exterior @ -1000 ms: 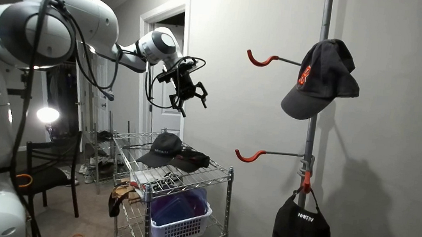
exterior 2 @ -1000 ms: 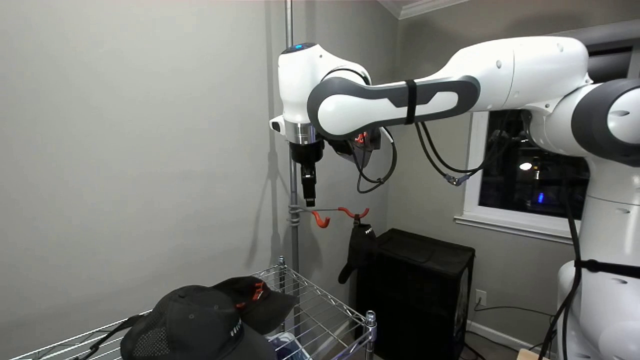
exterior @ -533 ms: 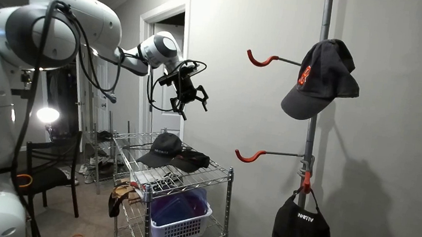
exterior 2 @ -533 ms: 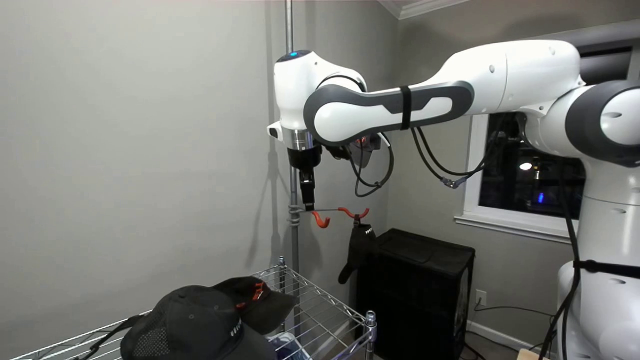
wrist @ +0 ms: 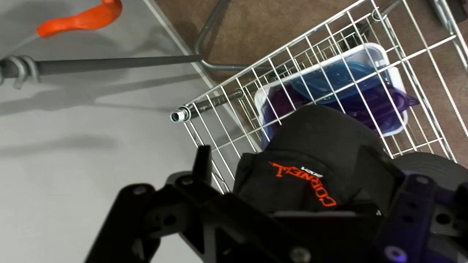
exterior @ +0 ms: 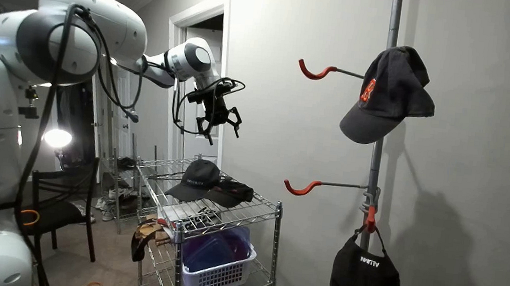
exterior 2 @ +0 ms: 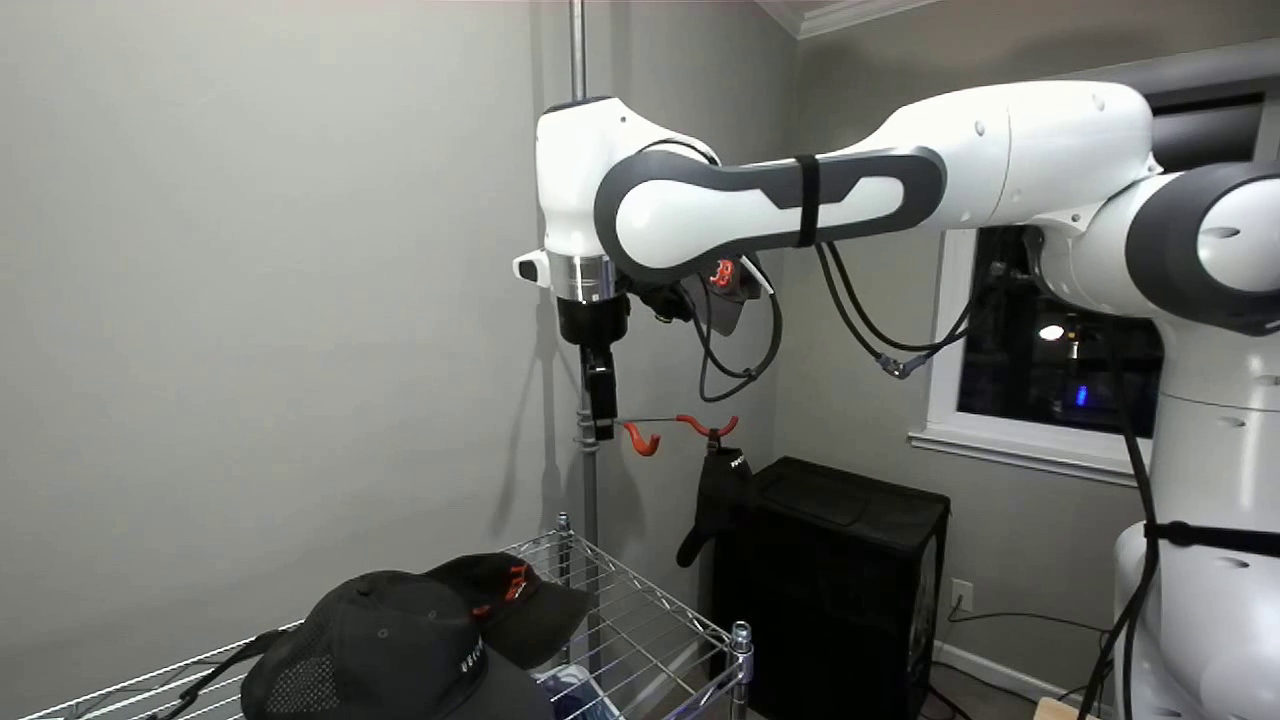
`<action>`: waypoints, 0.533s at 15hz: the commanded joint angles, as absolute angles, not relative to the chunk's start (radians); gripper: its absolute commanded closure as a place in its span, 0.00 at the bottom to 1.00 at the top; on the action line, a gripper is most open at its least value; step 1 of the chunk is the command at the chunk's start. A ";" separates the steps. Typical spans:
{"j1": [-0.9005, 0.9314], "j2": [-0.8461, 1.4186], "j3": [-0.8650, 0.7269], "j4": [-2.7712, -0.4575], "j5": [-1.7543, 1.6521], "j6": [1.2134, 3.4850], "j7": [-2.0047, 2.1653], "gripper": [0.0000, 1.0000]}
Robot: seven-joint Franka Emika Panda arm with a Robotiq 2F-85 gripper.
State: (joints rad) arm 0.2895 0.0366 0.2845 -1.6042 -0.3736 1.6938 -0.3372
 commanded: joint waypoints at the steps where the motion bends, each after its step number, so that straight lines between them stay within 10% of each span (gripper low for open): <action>1: 0.312 0.105 0.307 -1.524 -0.305 1.647 -0.380 0.00; 8: 0.370 0.182 0.331 -1.455 -0.314 1.651 -0.344 0.00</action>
State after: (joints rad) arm 0.3663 0.1778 0.3338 -1.4631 -0.3137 1.6561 -0.3437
